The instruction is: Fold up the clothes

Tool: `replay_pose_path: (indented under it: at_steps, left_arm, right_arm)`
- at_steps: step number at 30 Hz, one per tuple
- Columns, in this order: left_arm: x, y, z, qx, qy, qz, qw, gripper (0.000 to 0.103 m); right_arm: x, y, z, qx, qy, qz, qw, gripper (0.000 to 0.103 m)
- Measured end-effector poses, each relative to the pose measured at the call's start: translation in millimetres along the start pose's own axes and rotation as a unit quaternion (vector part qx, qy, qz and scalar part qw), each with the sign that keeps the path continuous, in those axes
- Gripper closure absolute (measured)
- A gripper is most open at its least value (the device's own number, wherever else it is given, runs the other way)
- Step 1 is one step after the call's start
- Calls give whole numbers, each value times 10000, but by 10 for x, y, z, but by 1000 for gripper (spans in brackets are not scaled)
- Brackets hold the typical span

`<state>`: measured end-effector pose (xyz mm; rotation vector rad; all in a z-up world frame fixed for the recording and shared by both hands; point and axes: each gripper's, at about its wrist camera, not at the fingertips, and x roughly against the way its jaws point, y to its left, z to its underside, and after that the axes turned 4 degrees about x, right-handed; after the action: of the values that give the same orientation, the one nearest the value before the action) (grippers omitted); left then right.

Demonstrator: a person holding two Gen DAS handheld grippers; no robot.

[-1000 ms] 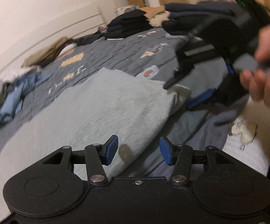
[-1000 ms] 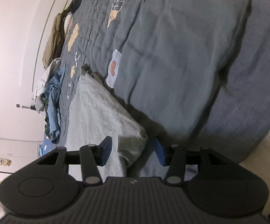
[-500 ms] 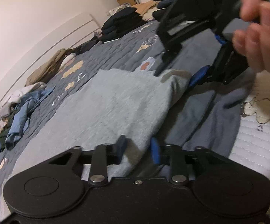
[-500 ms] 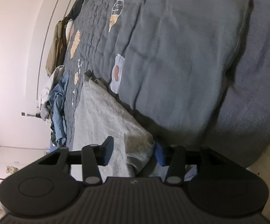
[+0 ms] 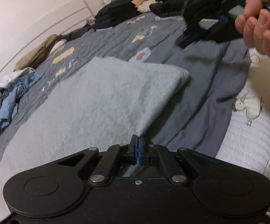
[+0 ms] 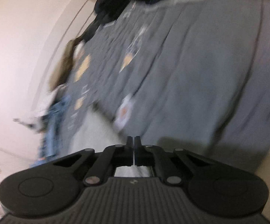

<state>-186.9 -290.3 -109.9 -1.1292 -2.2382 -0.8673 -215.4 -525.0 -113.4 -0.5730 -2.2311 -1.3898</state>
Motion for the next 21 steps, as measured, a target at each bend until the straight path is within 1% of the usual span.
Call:
replay_pose_path:
  at_steps: [2,3,5,6,7,9,11,12,13,15,21]
  left_arm:
    - [-1,12,16,9,44,37,10000,102]
    - [-1,18,23,13,66,55,10000,102]
    - [5,-5,19,-45,38,10,10000,101]
    - [9,-16,17,-75,24,-13,10000,101]
    - [12,-28,15,-104,10,-35,9999,100]
    - [19,-50,10,-162,-19,-81,9998,98]
    - [26,-73,6,-221,-47,-127,9997,96]
    - [29,-85,3,-250,-61,-150,9996,91]
    - [25,-103,2,-295,-77,-189,9994,84]
    - [31,-133,7,-354,-132,-258,9990,73]
    - [-24,-144,-3,-405,-135,-319,9986,72]
  right_arm:
    - [-29,-87,-27,-265,196,-99,9994,101]
    - [-42,-120,-21,-374,327,-154,9986,99]
    - [-51,-149,12,-486,584,-258,9968,97]
    - [-51,-149,37,-526,710,-337,9955,97]
    - [-48,-140,73,-595,835,-478,9936,94]
    - [-41,-124,142,-727,1060,-744,9889,84]
    - [-23,-110,196,-824,1153,-893,9859,60]
    - [-31,-89,213,-855,1179,-878,9854,57]
    - [-43,-77,227,-882,1210,-855,9850,55]
    - [-77,-94,246,-913,1308,-760,9843,55]
    - [-226,-135,336,-977,1524,-526,9821,54]
